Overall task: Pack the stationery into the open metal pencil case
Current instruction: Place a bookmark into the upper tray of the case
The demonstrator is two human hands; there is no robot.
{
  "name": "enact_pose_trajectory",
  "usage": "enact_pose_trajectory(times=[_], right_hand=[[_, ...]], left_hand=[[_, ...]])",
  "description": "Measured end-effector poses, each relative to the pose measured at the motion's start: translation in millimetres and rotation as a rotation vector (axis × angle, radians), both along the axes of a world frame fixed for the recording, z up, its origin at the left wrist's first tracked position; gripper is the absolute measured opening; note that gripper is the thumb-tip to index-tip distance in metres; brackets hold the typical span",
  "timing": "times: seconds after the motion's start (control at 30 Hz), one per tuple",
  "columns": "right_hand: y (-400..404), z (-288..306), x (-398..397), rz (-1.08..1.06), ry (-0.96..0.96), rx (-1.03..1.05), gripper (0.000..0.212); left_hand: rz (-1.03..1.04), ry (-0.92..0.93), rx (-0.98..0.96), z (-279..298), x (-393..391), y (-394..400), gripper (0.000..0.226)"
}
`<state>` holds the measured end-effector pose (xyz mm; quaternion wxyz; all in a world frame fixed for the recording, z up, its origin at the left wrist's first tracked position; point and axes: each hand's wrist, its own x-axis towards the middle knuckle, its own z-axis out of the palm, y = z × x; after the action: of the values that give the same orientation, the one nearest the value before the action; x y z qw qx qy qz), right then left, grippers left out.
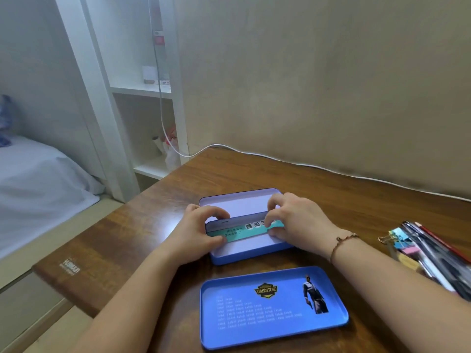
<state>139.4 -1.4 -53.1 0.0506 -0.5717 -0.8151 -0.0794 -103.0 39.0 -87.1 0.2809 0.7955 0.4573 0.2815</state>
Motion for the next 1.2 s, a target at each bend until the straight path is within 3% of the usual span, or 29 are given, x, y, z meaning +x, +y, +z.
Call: enact_pose_trajectory(times=[0.13,0.4,0.53,0.63,0.7,0.83,1.0,1.1,1.2], right_hand=[[6,2,-1,-0.001,-0.058,0.039,0.021],[-13,2,9,-0.038,0.084,0.008,0.021],[-78,9,12,0.134,0.216,0.068,0.027],[-127,-2,3,0.258,0.087,-0.055,0.034],[-144,-15,2,0.256,0.037,-0.058,0.028],[-165,-27,19,0.186,0.03,0.001,0.013],[-187,-19,42,0.123,0.076,-0.049,0.021],[-193,-1,64,-0.068,0.371,0.043,0.028],[-197,13,109,-0.408,0.572,0.271,0.009]], left_hand=[[-0.002,0.004,-0.019,0,-2,0,0.044],[-0.022,0.094,0.05,0,8,5,0.043],[-0.047,0.12,0.097,0,15,1,0.043],[-0.084,0.16,0.14,3,24,-3,0.043],[-0.12,0.207,0.169,7,31,-5,0.04],[-0.15,0.255,0.169,12,37,-8,0.039],[-0.175,0.25,0.151,11,51,-20,0.042],[-0.216,0.261,0.179,12,65,-30,0.04],[-0.246,0.322,0.197,16,74,-36,0.037]])
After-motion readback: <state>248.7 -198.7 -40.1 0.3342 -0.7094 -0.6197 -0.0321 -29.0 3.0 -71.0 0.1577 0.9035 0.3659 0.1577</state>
